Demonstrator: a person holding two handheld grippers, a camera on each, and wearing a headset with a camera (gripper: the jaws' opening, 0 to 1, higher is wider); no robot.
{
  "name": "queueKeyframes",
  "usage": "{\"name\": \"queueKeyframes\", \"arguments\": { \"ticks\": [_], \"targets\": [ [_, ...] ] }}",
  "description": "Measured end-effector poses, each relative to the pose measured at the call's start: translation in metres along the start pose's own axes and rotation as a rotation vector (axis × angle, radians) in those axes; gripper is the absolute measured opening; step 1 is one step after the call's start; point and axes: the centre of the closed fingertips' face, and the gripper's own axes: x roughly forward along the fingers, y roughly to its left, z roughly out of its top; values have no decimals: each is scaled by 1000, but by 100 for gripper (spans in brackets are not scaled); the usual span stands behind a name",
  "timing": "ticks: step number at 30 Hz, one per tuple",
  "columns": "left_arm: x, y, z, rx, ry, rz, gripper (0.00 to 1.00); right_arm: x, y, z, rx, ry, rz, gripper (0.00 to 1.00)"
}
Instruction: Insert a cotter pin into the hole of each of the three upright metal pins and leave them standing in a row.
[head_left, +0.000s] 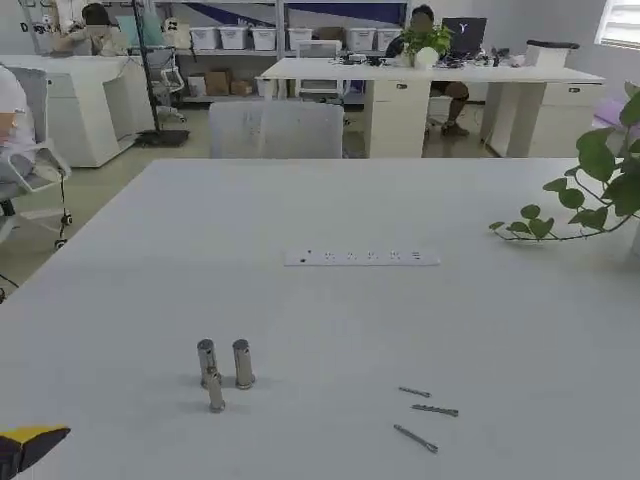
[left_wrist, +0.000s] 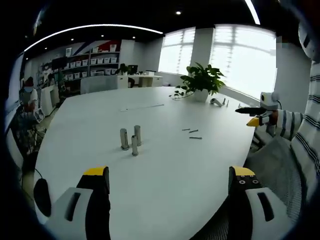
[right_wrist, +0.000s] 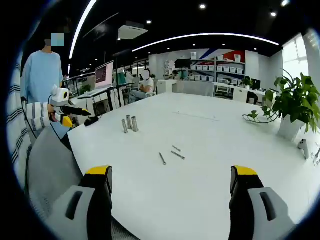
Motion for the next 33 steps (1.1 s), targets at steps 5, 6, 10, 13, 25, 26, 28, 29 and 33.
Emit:
{"name": "queueKeyframes", "arguments": {
  "ticks": [5,6,10,13,25,26,28,29,33],
  "targets": [
    [2,0,0,-4,-1,2,99,0,0,0,4,-1,-3,100],
    [2,0,0,-4,-2,2,99,0,0,0,3,-1,-2,100],
    [4,-1,1,-6,-5,-2,99,-1,0,0,2,0,-2,100],
    [4,-2,0,-3,-1,-4,99,-1,0,0,4,-2,-3,100],
    [3,-1,-1,-6,2,0,99,-2,0,0,7,-2,-4,100],
    [3,-1,-2,-7,3,-1,99,-2,0,0,7,-1,-4,100],
    [2,-1,-2,-8,5,-2,99,-2,0,0,8,-2,-4,100],
    [2,0,-2,-8,5,-1,99,-2,0,0,8,-3,-5,100],
    [1,1,-2,-10,5,2,99,-2,0,0,8,-2,-6,100]
  ]
}}
